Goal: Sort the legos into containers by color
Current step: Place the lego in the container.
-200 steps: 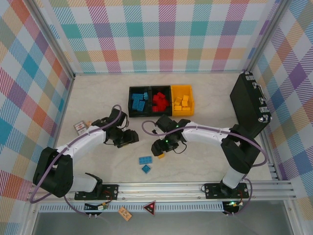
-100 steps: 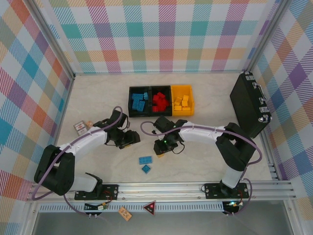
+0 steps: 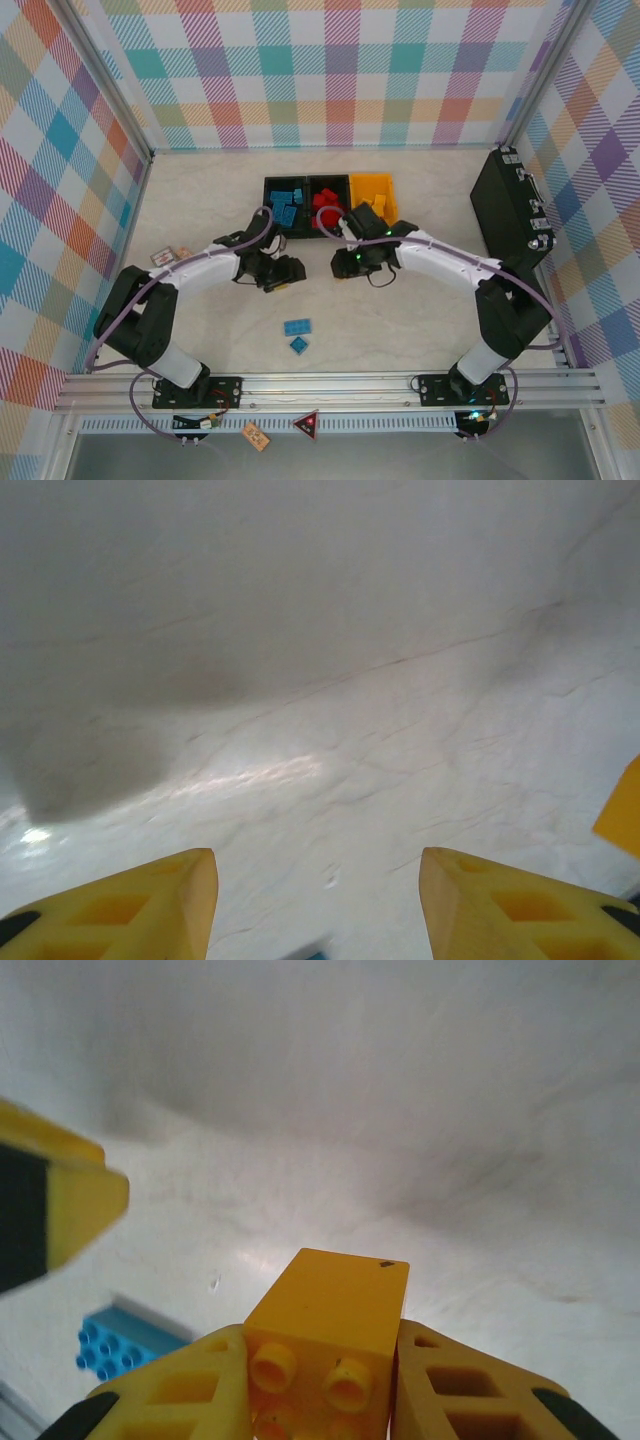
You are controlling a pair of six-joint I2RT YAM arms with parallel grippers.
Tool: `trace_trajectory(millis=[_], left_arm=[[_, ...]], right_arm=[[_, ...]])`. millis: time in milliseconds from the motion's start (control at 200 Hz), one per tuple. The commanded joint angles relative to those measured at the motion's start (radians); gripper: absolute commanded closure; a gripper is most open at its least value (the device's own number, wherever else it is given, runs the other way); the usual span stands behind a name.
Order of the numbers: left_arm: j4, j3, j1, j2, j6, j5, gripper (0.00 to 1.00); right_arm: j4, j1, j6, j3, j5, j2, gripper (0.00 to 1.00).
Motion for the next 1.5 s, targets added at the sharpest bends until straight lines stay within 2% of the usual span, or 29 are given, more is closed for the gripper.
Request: trace_trajectory(millis=[0, 250, 480, 860, 1200, 1495], left_arm=[[0.044, 0.089, -0.017, 0.046, -0.02, 0.022, 0.44], [0.076, 0.244, -0.035, 0.132, -0.058, 0.017, 0.44], [0.085, 0.338, -0.048, 0.185, -0.074, 0.008, 0.44], [0.065, 0.374, -0.052, 0.193, -0.074, -0.01, 0.44], [0.052, 0.328, -0.052, 0.15, -0.073, -0.035, 0.44], [0.048, 0.3, -0.052, 0.124, -0.074, -0.047, 0.44]], right_arm=[[-0.007, -0.054, -0.01, 0.041, 0.03, -0.021, 0.73], [-0.02, -0.199, -0.019, 0.169, 0.061, 0.045, 0.73], [-0.06, -0.275, -0.015, 0.308, 0.083, 0.171, 0.73], [-0.09, -0.321, -0.029, 0.591, 0.19, 0.421, 0.71], [-0.148, -0.353, 0.012, 0.846, 0.189, 0.626, 0.69], [-0.191, -0.359, 0.016, 0.995, 0.178, 0.733, 0.65]])
